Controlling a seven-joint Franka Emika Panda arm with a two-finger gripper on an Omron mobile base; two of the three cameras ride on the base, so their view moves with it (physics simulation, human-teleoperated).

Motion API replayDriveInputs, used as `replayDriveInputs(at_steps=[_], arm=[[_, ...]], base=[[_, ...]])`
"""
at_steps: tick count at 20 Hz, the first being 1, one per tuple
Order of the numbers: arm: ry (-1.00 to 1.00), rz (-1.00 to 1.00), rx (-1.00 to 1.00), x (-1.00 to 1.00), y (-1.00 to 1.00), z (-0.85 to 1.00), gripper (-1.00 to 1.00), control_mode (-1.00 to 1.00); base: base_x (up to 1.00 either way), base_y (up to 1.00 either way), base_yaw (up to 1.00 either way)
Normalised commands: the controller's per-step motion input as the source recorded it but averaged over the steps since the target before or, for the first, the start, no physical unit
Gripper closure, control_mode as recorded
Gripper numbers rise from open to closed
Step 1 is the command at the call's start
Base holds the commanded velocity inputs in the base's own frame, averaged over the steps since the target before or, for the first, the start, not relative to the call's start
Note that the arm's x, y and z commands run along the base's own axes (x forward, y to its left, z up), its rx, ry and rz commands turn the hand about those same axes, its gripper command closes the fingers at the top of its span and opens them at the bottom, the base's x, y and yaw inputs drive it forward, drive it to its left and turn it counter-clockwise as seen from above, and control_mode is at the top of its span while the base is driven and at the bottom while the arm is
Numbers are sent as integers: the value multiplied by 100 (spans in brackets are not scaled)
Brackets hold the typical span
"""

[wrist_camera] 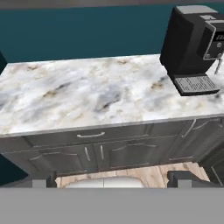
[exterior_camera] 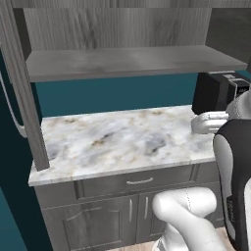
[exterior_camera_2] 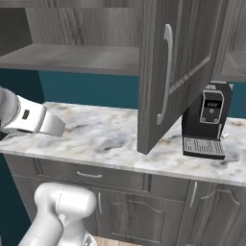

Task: Close all open cabinet doors.

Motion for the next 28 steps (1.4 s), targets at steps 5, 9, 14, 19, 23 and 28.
replayDriveInputs(at_steps=[5,9,14,19,23,28], arm=[[-4,-24,0,-88,-29,6,-100,-100],[0,-28,0,-63,-46,12,-100,-100],[0,-26,0,-76,-67,3,-100,-100],[0,-18,0,-62,-85,8,-100,-100],[3,1,2,0,-79,11,-100,-100],[0,11,-1,0,-28,43,-100,-100]], base=[[0,0,0],[0,0,0],[0,0,0],[0,0,0],[0,0,0],[0,0,0]])
